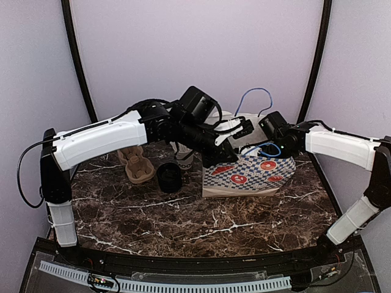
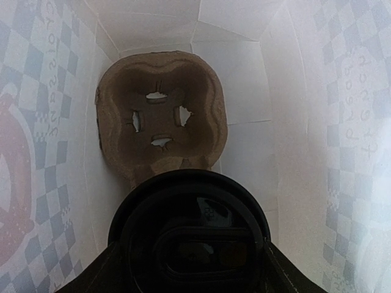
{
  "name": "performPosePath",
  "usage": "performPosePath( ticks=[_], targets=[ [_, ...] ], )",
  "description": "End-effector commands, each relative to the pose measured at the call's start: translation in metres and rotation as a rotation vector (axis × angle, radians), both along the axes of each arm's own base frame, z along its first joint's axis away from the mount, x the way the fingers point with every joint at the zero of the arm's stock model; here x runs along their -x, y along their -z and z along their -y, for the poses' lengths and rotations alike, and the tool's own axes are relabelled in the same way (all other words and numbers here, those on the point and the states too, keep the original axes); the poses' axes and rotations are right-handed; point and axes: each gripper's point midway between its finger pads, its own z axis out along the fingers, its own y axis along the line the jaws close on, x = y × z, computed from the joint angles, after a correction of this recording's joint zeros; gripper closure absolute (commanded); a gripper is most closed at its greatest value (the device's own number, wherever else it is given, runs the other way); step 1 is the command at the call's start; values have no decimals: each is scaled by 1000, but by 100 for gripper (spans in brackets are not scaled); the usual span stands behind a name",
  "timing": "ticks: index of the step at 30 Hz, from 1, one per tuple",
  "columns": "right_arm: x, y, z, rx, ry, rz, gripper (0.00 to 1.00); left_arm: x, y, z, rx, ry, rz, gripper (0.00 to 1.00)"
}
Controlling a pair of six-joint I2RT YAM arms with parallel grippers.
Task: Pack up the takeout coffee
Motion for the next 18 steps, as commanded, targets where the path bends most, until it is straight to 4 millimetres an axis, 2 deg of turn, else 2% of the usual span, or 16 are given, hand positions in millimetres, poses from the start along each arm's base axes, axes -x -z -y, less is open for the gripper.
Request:
performPosePath(
  ticks=[1,5,7,9,10,11,18],
  targets=[
    [34,47,30,136,141,-228,43,10,-74,-6,179,29,76,100],
    [36,33,26,106,112,-207,38,11,-72,-5,180,31,67,100],
    [40,18,20,68,84,-211,32,11,-71,-5,181,32,64,100],
    [45,0,12,17,56,-212,19,11,-71,-5,180,32,59,100],
    [48,-8,8,-2,42,-211,7,11,-70,-5,181,34,58,100],
    [52,-14,4,-14,28,-213,2,12,-69,-4,180,37,53,100],
    [75,-60,-20,-99,-52,-221,1,13,-61,3,187,53,23,100]
  ],
)
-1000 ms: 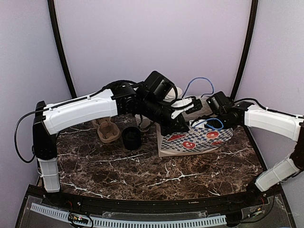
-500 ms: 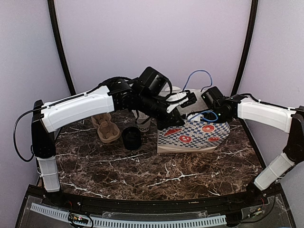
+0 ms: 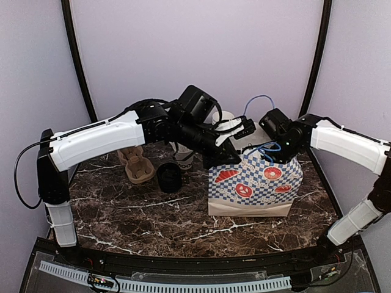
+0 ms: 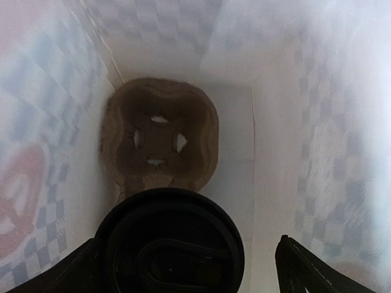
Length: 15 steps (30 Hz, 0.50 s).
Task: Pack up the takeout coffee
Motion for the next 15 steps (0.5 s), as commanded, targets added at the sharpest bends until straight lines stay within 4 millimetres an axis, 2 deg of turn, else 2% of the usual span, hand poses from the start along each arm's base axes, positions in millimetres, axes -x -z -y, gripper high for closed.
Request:
performPosePath(
  ticks=[1,5,10,13,15],
  targets=[
    [22,-46,-17,-100,-62,-23,1,5,-52,3,155,19,36,100],
    [23,-72,-25,-136,-93,-13,1,3,-51,5,153,14,30,100],
    [31,-83,-28,-144,-130,-19,1,3,-50,5,145,4,25,100],
    [27,-99,-31,-168,-123,9,1,8,-52,4,143,9,28,100],
    [22,-117,-35,-195,-117,44,1,13,-51,4,132,14,35,100]
  ],
)
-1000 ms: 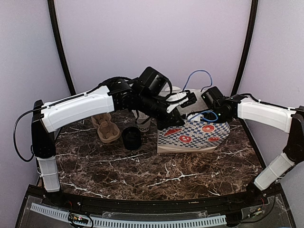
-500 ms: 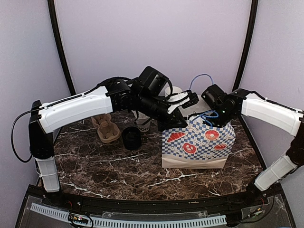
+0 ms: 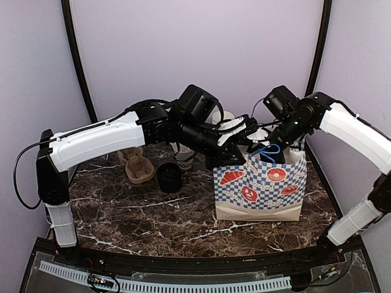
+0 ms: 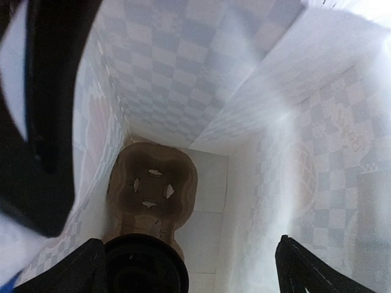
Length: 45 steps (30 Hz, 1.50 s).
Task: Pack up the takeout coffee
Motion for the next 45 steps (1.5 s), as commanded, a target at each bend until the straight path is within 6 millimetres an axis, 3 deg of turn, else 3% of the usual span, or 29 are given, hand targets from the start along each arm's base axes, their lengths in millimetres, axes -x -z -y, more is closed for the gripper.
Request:
performPosePath(
  ticks=[1,4,9,12,17,20,23,25,31,33,36,38,40,43,45],
  targets=[
    [6,-49,-17,-110,-41,45,1,4,-42,-4,77,-24,72,100],
    [-3,-75,-24,-160,-29,97,1,16,-39,-1,54,-15,95,100],
    [-9,-93,-35,-214,-19,94,1,21,-38,2,51,-23,114,100],
    [-9,-114,-37,-255,-18,127,1,20,-40,2,54,-47,120,100],
    [-23,-166,-28,-315,40,277,1,20,-38,0,51,-80,114,100],
    [-34,-184,-13,-330,93,334,1,25,-35,1,46,-79,95,99],
    [-43,-188,6,-324,152,357,1,34,-35,3,51,-53,65,81],
    [-47,-184,18,-318,185,345,1,37,-37,2,58,-46,54,75],
    [-47,-168,35,-304,246,334,1,39,-42,1,75,-50,58,73],
    [-46,-170,39,-313,259,333,1,39,-56,-1,107,-57,64,68],
    [-45,-175,47,-306,273,342,3,42,-105,-11,226,-88,93,54],
    [-45,-176,54,-295,285,354,3,28,-133,-24,291,-194,122,44],
    [-45,-178,60,-289,297,362,4,14,-147,-35,327,-272,125,37],
    [-45,-183,68,-297,317,378,4,-23,-143,-48,312,-390,97,33],
    [-45,-185,72,-304,332,388,4,-46,-128,-50,266,-437,55,30]
  ],
)
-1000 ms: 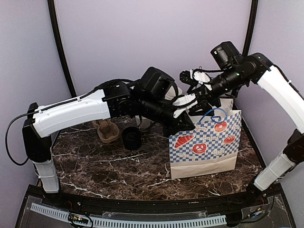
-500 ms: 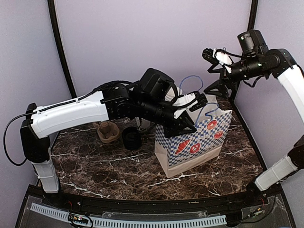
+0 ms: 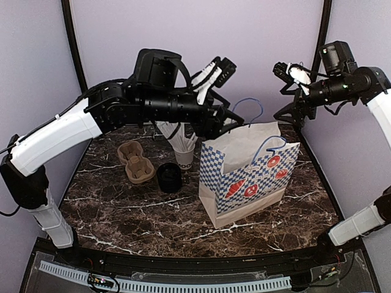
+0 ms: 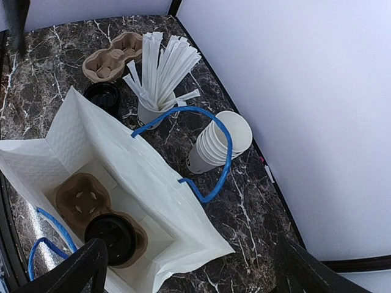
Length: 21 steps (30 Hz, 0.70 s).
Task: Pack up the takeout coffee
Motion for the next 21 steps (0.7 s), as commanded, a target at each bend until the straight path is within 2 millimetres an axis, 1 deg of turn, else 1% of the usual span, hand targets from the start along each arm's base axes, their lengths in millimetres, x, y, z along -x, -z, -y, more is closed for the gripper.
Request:
performPosePath(
  ticks=[1,2,3,4,5,6,7,8,9,10,15,16,17,18,19,20,21],
  targets=[
    [3,-18,12,-32,35,59,4,-56,2,-15,2,-168,-89,30],
    [3,-17,14,-32,41,60,5,-69,20,-11,-35,-186,-114,30],
    [3,-15,16,-30,47,58,4,-72,18,-11,-44,-182,-130,30],
    [3,-13,18,-29,55,60,5,-81,34,-6,-75,-188,-151,30],
    [3,-10,19,-26,60,57,4,-81,32,-5,-79,-176,-162,29],
    [3,-9,21,-24,66,57,5,-88,46,0,-104,-178,-180,29],
    [4,-6,22,-22,72,54,5,-88,45,1,-100,-176,-209,29],
    [5,-5,24,-20,76,52,5,-94,57,4,-121,-184,-231,29],
    [5,-4,25,-20,80,54,5,-94,58,4,-123,-183,-247,29],
    [6,-3,26,-17,85,55,5,-98,67,5,-137,-186,-263,29],
    [7,-2,34,-11,111,62,5,-107,88,6,-168,-199,-315,33],
    [7,-2,35,-13,114,61,5,-108,93,7,-176,-197,-321,40],
    [7,-2,35,-15,115,61,5,-107,95,8,-176,-184,-327,44],
    [7,-1,36,-15,118,59,5,-107,98,10,-178,-175,-333,53],
    [7,-2,37,-17,120,61,5,-108,99,11,-181,-170,-332,59],
    [7,-1,37,-16,123,62,5,-108,102,12,-184,-167,-333,71],
    [6,-2,39,-16,127,65,5,-108,102,12,-185,-164,-327,78]
  ],
)
